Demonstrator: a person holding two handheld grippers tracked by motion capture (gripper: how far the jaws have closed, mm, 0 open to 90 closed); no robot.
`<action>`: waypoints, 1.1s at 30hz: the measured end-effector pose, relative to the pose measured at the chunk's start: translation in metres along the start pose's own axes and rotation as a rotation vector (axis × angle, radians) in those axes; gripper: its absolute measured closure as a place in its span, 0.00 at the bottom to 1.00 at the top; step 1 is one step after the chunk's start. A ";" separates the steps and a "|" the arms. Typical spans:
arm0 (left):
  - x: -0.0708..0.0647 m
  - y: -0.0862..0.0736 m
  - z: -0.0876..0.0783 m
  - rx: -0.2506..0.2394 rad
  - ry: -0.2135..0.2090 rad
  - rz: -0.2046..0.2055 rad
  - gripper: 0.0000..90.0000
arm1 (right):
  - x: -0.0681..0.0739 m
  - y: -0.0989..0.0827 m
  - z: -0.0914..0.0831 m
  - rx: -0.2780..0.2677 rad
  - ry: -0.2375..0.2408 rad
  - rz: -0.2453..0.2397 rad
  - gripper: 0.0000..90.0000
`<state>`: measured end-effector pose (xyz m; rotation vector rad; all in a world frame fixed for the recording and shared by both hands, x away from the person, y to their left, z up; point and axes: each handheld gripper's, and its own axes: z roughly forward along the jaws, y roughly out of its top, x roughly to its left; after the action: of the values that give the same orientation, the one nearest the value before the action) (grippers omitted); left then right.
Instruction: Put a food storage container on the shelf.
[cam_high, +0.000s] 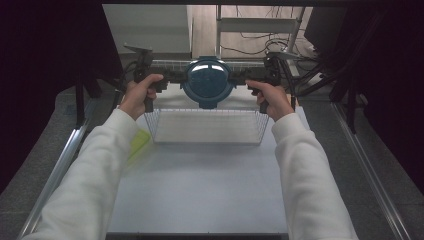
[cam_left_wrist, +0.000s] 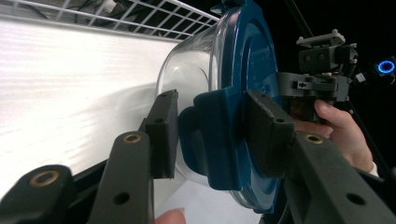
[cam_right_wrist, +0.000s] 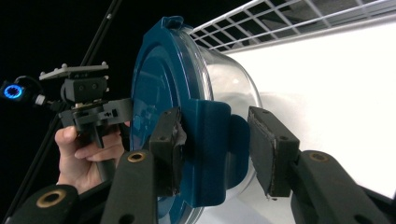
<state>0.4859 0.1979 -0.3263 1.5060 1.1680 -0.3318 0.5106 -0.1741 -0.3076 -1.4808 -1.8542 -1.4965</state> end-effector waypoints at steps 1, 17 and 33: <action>0.001 0.001 0.000 0.000 0.000 -0.004 0.63 | 0.001 0.001 0.001 -0.002 -0.007 0.005 0.63; 0.018 0.011 0.014 -0.002 0.006 -0.087 0.61 | -0.012 0.010 0.011 -0.018 -0.058 0.137 0.60; 0.019 0.009 0.018 -0.027 0.021 -0.076 0.59 | -0.013 0.007 0.012 -0.046 -0.089 0.136 0.58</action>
<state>0.5091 0.1927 -0.3405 1.4477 1.2440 -0.3512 0.5261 -0.1711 -0.3190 -1.6837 -1.7398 -1.4403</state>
